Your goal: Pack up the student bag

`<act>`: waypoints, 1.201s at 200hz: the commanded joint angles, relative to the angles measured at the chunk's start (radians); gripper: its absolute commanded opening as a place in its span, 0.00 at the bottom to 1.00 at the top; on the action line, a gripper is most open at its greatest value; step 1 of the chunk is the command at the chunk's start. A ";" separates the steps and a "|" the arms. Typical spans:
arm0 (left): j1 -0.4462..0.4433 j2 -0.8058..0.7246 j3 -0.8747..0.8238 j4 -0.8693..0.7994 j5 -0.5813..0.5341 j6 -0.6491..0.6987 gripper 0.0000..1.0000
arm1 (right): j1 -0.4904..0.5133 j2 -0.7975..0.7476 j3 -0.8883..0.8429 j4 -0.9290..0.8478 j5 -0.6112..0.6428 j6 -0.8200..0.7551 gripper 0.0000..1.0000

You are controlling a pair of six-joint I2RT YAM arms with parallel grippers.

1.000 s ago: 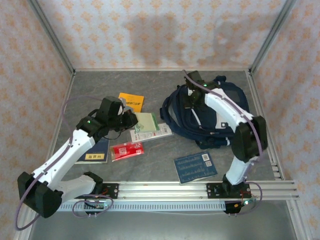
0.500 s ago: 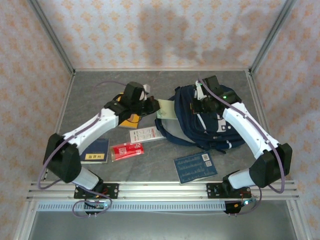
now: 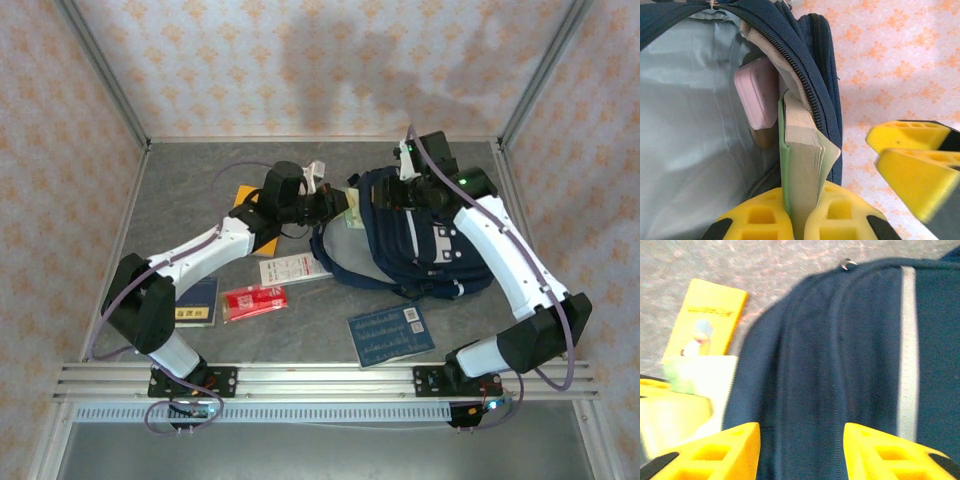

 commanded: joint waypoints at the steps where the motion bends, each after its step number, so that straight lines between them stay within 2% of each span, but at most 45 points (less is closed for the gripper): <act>1: -0.007 -0.003 0.019 0.228 0.059 -0.053 0.00 | 0.010 0.011 0.050 -0.063 -0.129 0.078 0.47; 53: -0.018 0.010 0.023 0.240 0.059 -0.061 0.00 | 0.022 0.091 0.080 -0.091 -0.104 0.092 0.48; 97: -0.026 0.009 0.025 0.255 0.056 -0.063 0.00 | 0.034 0.181 0.121 -0.122 -0.058 0.092 0.45; 113: -0.030 0.011 0.029 0.259 0.057 -0.065 0.00 | 0.046 0.213 0.150 -0.159 -0.010 0.066 0.37; 134: -0.032 0.010 0.027 0.269 0.055 -0.070 0.00 | 0.062 0.241 0.174 -0.201 0.041 0.037 0.16; 156: -0.032 0.011 0.024 0.263 0.056 -0.066 0.00 | 0.064 0.251 0.193 -0.230 0.075 0.016 0.00; 182: -0.030 0.003 0.016 0.220 0.048 -0.035 0.00 | 0.062 0.239 0.243 -0.250 0.105 -0.012 0.00; 219: 0.010 -0.012 0.023 -0.005 -0.012 0.087 0.00 | 0.050 0.224 0.388 -0.338 0.131 -0.092 0.00; 240: 0.042 0.005 0.031 -0.052 0.000 0.124 0.00 | 0.045 0.207 0.445 -0.363 0.133 -0.126 0.00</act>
